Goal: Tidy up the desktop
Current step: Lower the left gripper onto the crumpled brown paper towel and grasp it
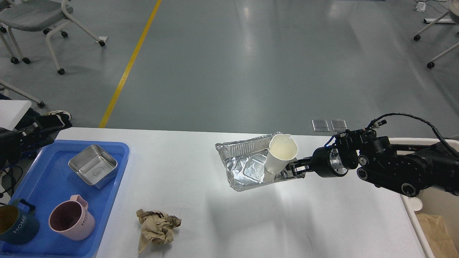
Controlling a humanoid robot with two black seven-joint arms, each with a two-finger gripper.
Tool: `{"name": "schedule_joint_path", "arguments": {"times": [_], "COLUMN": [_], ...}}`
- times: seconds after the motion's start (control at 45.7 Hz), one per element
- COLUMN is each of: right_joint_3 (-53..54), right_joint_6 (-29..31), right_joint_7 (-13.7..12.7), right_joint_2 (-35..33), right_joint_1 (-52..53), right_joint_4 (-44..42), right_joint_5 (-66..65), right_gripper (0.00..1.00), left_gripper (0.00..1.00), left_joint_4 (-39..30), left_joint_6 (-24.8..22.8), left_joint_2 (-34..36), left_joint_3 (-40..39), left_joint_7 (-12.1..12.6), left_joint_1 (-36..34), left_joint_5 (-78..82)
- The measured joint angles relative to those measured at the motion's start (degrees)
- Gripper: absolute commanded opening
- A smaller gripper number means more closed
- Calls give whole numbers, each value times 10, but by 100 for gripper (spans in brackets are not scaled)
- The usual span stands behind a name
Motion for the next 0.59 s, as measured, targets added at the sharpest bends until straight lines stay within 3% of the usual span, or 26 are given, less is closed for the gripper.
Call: {"name": "schedule_joint_path", "arguments": {"times": [0.591], "right_joint_3": [2], "right_joint_6": [-3], "right_joint_7": [0], "right_joint_2": [-9], "right_joint_1": [-3], "right_joint_4": [2], "right_joint_5": [1], "right_gripper": [0], "left_gripper": [91], "left_joint_4": [2], "left_joint_6": [-2], "left_joint_2": [-193], "left_joint_3": [37], "left_joint_7": [9], "left_joint_1": [53], "left_joint_5": [17]}}
